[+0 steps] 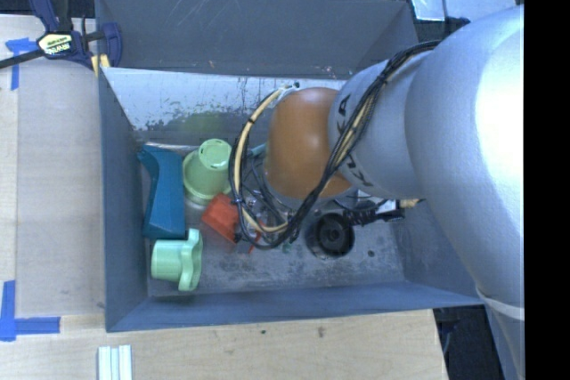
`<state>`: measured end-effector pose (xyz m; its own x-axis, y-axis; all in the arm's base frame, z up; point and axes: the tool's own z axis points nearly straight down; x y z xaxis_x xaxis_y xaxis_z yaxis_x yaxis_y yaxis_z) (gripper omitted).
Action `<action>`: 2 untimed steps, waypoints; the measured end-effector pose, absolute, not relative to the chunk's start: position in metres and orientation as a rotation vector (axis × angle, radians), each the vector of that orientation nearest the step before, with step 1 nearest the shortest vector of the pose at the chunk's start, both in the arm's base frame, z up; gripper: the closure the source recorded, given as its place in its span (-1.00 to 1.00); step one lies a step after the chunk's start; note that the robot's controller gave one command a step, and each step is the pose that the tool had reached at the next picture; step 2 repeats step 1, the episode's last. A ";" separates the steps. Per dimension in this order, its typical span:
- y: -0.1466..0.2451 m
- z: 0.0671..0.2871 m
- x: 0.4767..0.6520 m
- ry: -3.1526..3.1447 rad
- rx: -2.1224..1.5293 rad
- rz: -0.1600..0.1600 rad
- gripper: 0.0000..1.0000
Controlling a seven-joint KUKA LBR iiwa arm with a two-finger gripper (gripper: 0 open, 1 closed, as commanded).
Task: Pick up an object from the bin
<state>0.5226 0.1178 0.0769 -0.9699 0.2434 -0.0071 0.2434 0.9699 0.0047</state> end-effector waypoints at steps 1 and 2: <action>0.118 0.088 0.523 3.110 0.384 0.006 1.00; 0.118 0.088 0.523 3.110 0.384 0.006 1.00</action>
Offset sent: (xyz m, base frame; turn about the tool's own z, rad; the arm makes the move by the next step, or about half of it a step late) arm 0.0000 -0.0002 0.0496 0.0000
